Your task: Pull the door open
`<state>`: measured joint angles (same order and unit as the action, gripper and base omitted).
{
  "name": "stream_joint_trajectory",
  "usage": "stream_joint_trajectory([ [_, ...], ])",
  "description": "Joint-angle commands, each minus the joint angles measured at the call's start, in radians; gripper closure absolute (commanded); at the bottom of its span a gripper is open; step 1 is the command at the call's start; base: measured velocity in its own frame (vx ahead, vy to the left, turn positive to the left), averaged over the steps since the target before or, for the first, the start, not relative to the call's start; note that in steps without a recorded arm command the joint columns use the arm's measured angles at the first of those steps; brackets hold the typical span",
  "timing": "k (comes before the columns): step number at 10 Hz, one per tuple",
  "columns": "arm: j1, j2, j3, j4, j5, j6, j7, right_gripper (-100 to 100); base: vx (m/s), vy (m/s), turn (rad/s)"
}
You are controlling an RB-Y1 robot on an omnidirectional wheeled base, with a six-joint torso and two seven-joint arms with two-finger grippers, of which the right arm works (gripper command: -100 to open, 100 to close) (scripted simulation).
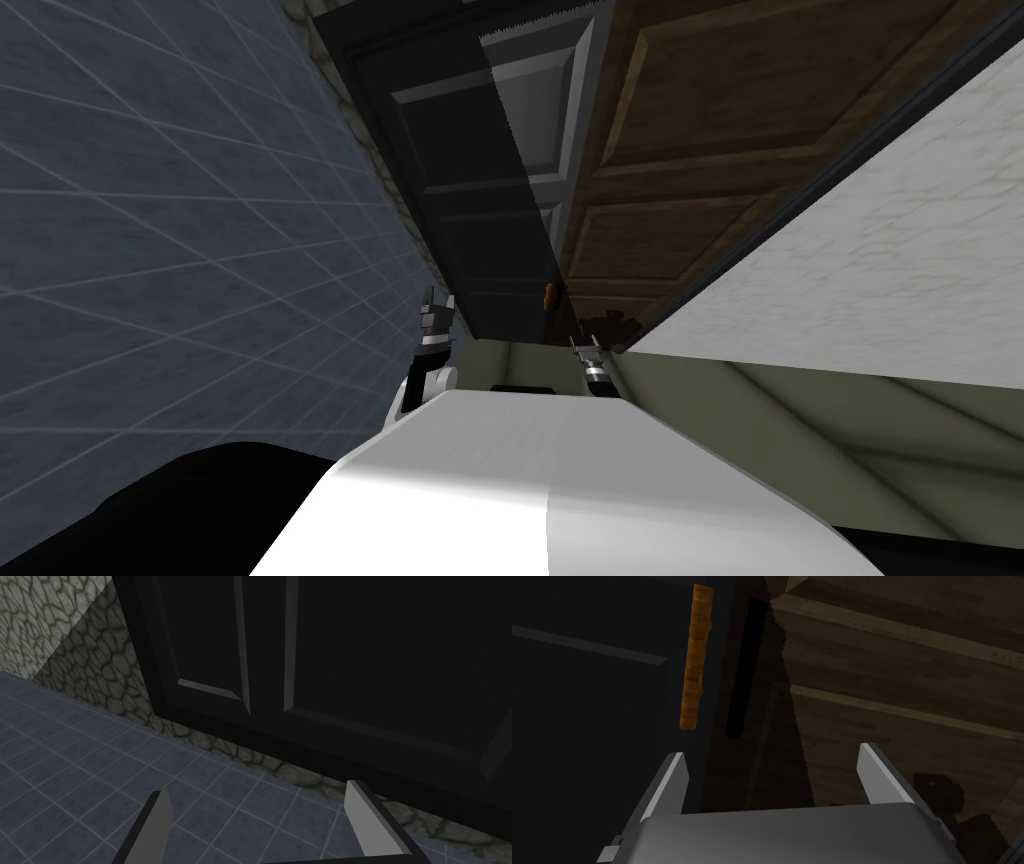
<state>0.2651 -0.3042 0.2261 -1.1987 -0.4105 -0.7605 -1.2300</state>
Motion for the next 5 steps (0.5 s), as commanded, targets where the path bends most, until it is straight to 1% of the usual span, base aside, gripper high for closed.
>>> stream_joint_trajectory([
  [1, -0.009, -0.008, 0.006, 0.029, -0.012, -0.010, -0.035, -100, 0.103, 0.039, 0.013],
  [5, -0.025, -0.024, 0.019, 0.087, -0.037, -0.031, -0.106, -100, 0.102, 0.024, 0.012],
])
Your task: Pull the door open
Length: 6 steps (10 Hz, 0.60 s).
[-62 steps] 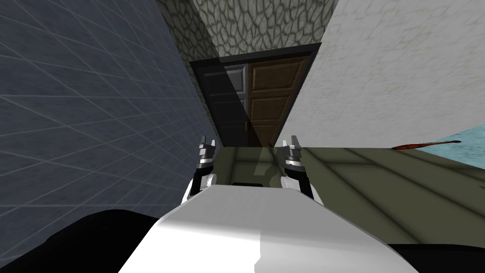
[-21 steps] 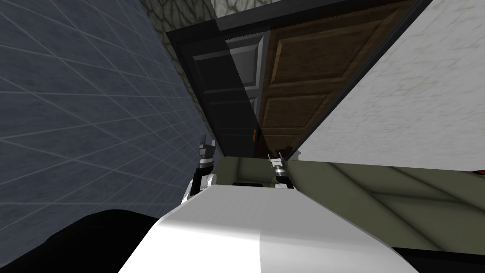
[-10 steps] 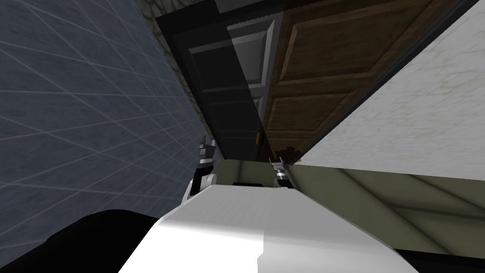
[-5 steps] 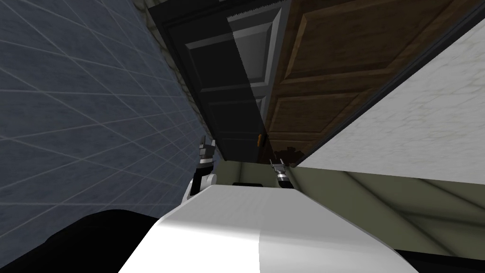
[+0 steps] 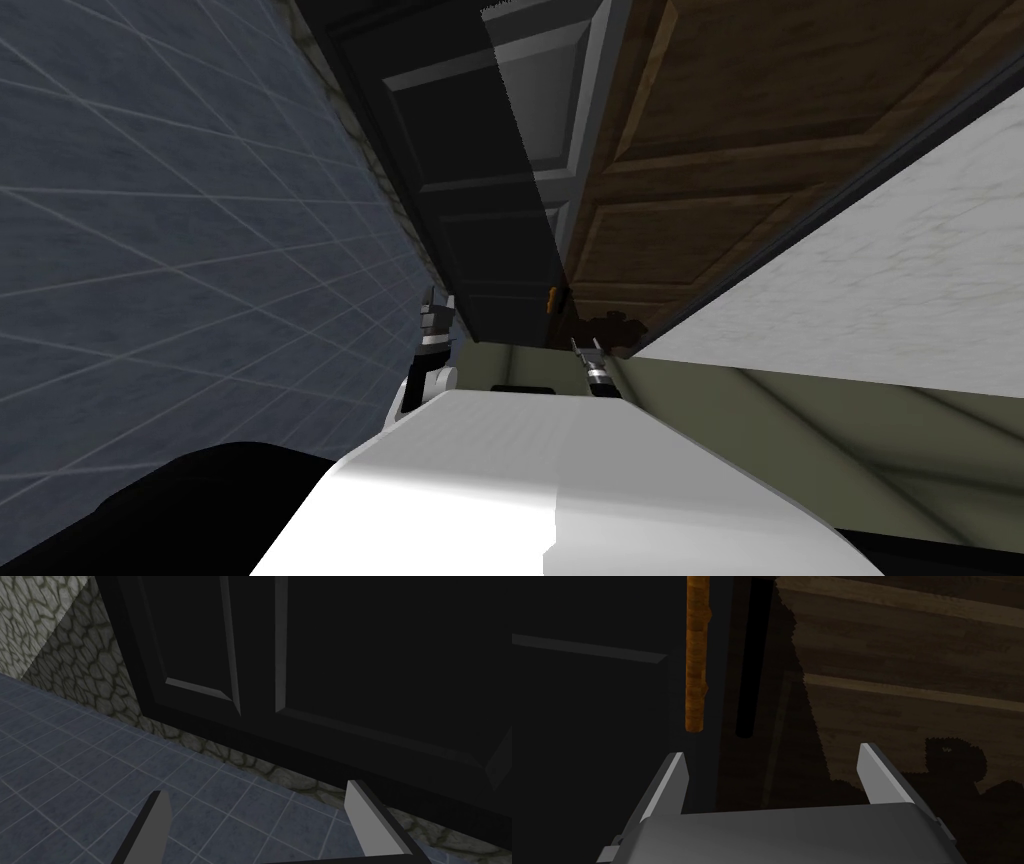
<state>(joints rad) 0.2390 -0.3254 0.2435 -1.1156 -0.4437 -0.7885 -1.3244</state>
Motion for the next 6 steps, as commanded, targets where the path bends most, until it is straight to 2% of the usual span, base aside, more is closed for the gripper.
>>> stream_joint_trajectory([
  [1, -0.003, -0.006, 0.005, 0.018, -0.010, -0.008, -0.029, -100, 0.100, 0.018, 0.011],
  [6, -0.027, -0.028, 0.024, 0.100, -0.046, -0.037, -0.130, -100, 0.128, 0.022, 0.017],
])
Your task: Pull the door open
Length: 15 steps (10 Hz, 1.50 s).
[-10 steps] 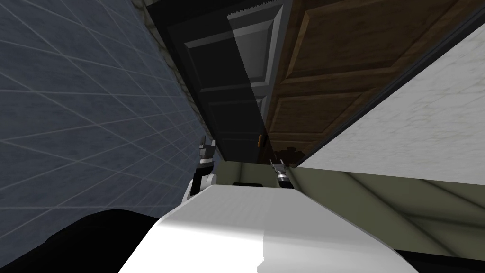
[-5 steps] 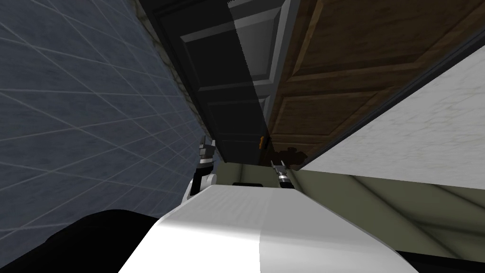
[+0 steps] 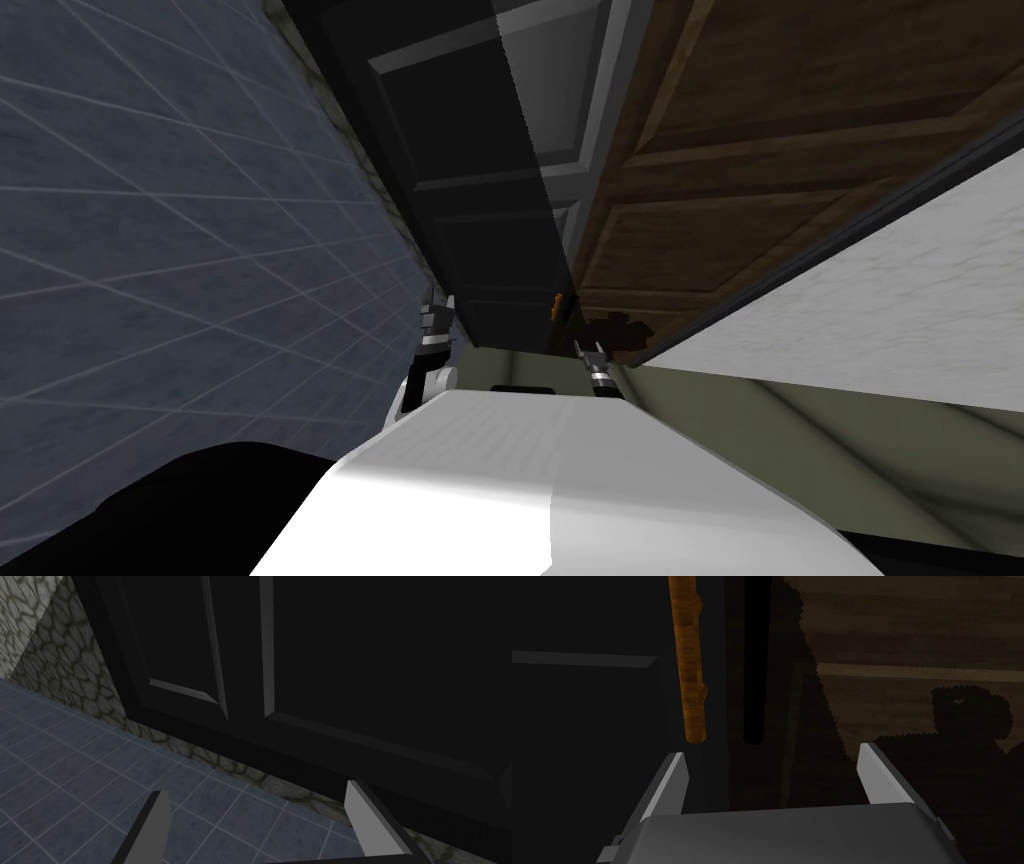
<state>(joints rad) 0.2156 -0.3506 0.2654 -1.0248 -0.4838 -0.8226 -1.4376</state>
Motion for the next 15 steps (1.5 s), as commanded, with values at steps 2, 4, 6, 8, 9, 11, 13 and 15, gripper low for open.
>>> stream_joint_trajectory([
  [2, -0.015, -0.011, 0.010, 0.041, -0.020, -0.014, -0.056, -100, 0.173, 0.036, 0.019],
  [4, -0.025, -0.018, 0.016, 0.066, -0.031, -0.024, -0.088, -100, 0.194, 0.020, 0.027],
  [6, -0.004, -0.025, 0.001, 0.076, -0.036, -0.021, -0.080, -100, 0.005, 0.004, -0.037],
  [8, 0.012, -0.034, -0.013, 0.091, -0.043, -0.020, -0.078, -100, -0.145, -0.029, -0.060],
  [9, 0.023, -0.040, -0.024, 0.102, -0.049, -0.020, -0.077, -100, -0.188, -0.033, -0.046],
  [11, 0.040, -0.050, -0.041, 0.120, -0.059, -0.019, -0.076, -100, -0.144, -0.027, -0.041],
  [13, 0.045, -0.053, -0.047, 0.125, -0.062, -0.018, -0.075, -100, -0.051, -0.010, -0.008],
  [15, 0.065, -0.066, -0.072, 0.150, -0.075, -0.017, -0.072, -100, -0.103, -0.020, -0.046],
])
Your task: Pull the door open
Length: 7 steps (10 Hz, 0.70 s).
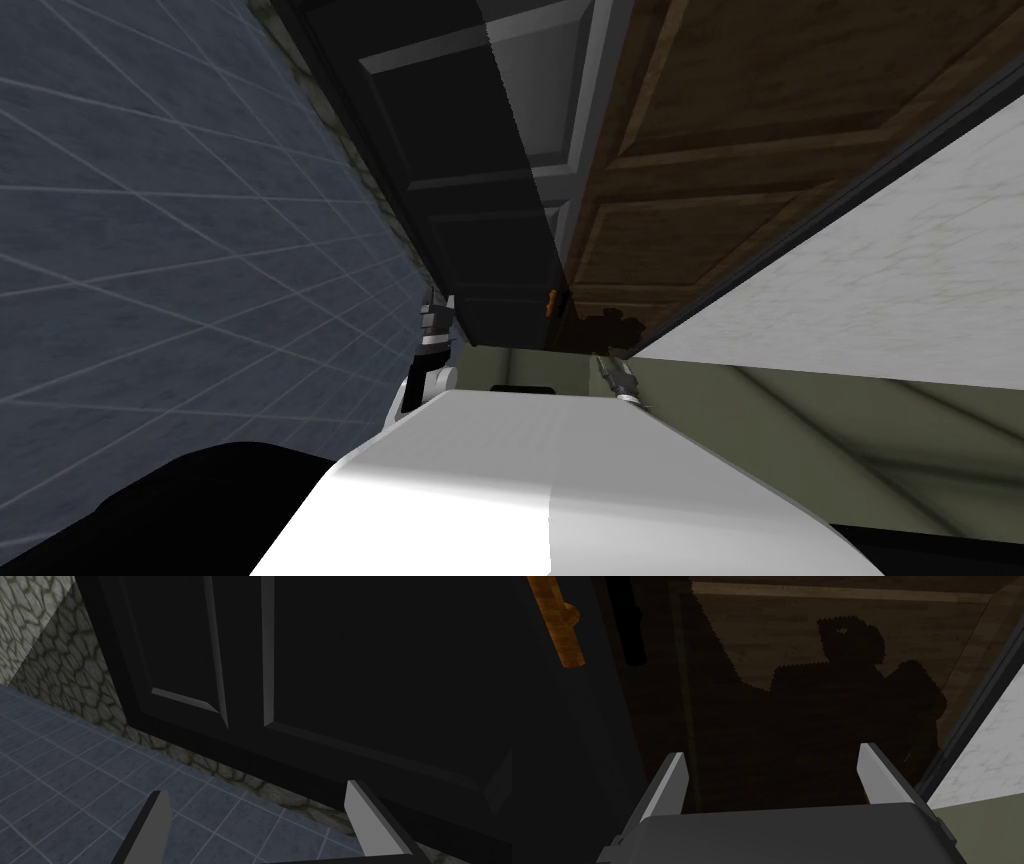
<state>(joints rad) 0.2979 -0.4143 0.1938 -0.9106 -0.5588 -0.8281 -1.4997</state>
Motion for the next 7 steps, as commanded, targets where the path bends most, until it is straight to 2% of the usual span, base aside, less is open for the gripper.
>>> stream_joint_trajectory([
  [1, -0.017, -0.002, 0.000, 0.036, 0.000, -0.012, -0.010, -100, -0.053, -0.011, 0.004],
  [2, -0.004, -0.010, -0.018, 0.053, -0.010, -0.011, -0.008, -100, -0.067, -0.017, -0.015],
  [5, 0.008, -0.018, -0.035, 0.069, -0.019, -0.010, -0.006, -100, -0.067, -0.023, -0.014],
  [6, 0.023, -0.029, -0.062, 0.095, -0.033, -0.008, -0.002, -100, -0.072, -0.032, 0.008],
  [7, 0.023, -0.029, -0.062, 0.095, -0.033, -0.008, -0.002, -100, -0.061, -0.029, -0.004],
])
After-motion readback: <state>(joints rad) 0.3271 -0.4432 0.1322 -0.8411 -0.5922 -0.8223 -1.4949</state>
